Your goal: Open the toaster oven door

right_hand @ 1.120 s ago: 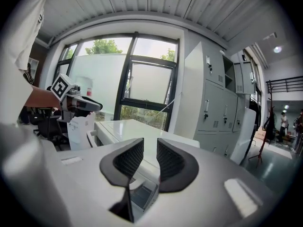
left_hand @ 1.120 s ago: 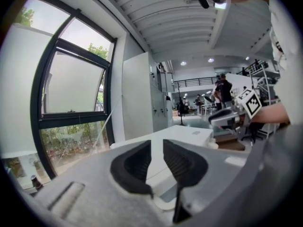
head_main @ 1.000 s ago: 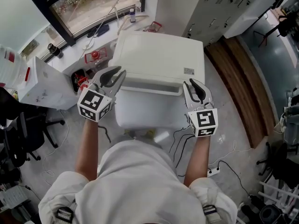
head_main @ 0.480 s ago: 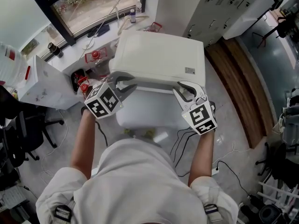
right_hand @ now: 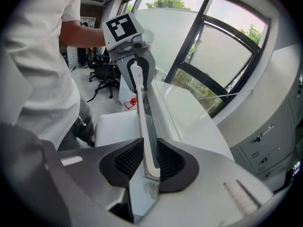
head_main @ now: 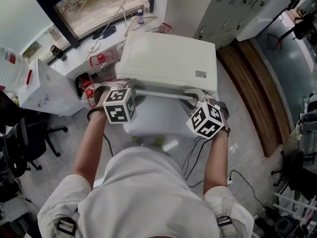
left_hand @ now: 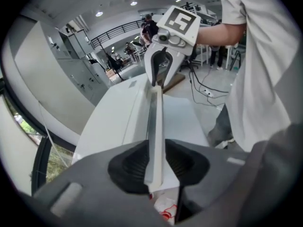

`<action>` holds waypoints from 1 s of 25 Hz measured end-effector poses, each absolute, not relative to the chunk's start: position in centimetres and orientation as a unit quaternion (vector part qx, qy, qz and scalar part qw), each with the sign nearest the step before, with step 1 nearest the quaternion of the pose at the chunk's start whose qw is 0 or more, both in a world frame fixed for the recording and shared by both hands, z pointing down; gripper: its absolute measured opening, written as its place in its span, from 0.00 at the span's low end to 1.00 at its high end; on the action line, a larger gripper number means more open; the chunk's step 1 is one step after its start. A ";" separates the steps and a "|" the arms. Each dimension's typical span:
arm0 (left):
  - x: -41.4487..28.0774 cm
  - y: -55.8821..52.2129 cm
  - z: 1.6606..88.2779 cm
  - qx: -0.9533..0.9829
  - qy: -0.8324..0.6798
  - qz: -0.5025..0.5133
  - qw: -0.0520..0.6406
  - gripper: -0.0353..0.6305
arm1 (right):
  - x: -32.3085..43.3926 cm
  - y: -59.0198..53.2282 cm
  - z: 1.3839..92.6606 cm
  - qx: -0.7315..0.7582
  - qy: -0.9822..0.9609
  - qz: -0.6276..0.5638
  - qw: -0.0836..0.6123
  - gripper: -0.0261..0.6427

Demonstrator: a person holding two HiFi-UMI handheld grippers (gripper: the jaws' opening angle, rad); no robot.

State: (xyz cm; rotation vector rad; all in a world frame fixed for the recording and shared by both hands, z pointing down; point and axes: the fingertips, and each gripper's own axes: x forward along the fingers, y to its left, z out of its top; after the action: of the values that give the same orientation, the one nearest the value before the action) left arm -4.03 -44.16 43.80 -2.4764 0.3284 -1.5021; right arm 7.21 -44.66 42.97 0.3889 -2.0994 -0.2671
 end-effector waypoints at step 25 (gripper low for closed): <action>-3.3 -45.3 48.3 -0.814 0.119 -0.559 0.100 0.19 | 7.7 -45.5 47.4 0.107 -0.836 -0.117 0.526 0.15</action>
State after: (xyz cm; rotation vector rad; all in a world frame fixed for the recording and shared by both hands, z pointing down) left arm -3.32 -45.34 48.33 -2.4070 0.3518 -1.6518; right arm 7.74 -45.50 47.39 0.2561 -1.9989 -0.2792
